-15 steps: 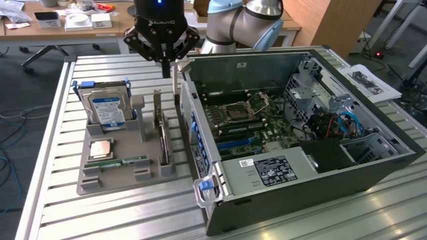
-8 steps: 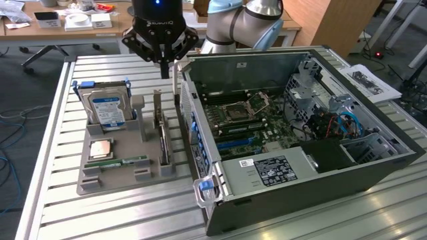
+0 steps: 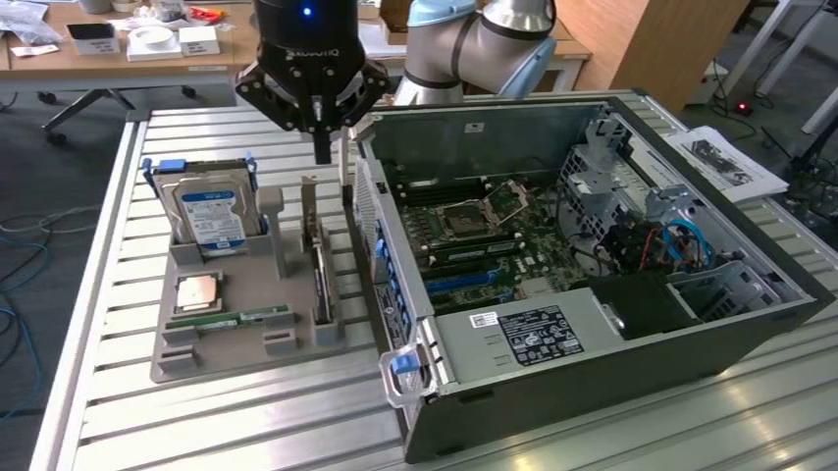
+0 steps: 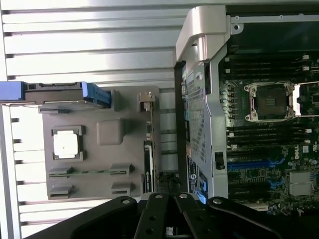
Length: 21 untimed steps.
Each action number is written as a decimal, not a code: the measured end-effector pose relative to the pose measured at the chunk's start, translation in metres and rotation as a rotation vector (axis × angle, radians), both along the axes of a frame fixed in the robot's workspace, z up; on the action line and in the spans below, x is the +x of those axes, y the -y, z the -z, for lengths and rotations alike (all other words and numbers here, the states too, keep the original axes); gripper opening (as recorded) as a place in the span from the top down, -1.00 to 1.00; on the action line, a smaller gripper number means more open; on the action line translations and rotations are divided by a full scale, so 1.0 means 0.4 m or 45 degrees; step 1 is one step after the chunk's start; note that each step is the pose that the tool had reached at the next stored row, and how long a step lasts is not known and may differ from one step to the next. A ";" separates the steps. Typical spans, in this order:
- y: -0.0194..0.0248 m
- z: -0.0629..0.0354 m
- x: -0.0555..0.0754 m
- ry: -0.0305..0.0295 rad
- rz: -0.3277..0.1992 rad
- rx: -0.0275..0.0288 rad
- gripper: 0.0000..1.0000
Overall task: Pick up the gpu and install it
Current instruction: 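Reach for the gpu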
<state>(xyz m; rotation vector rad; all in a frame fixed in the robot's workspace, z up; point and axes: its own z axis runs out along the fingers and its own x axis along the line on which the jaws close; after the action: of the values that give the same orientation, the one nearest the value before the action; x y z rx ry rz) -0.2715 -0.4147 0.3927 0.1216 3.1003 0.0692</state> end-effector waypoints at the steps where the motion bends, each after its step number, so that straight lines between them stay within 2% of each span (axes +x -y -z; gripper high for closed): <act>1: 0.005 0.000 -0.001 0.0000 0.000 0.0000 0.79; 6: 0.028 0.000 -0.006 0.0001 0.000 0.0000 0.79; 15: 0.053 0.000 -0.012 0.0002 0.000 0.0001 0.79; 17: 0.057 0.000 -0.014 0.0001 0.000 0.0000 0.79; 21: 0.058 0.000 -0.020 0.0001 0.000 0.0001 0.79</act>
<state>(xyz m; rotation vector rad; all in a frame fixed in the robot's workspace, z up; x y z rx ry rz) -0.2795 -0.4377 0.3926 0.1218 3.1002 0.0692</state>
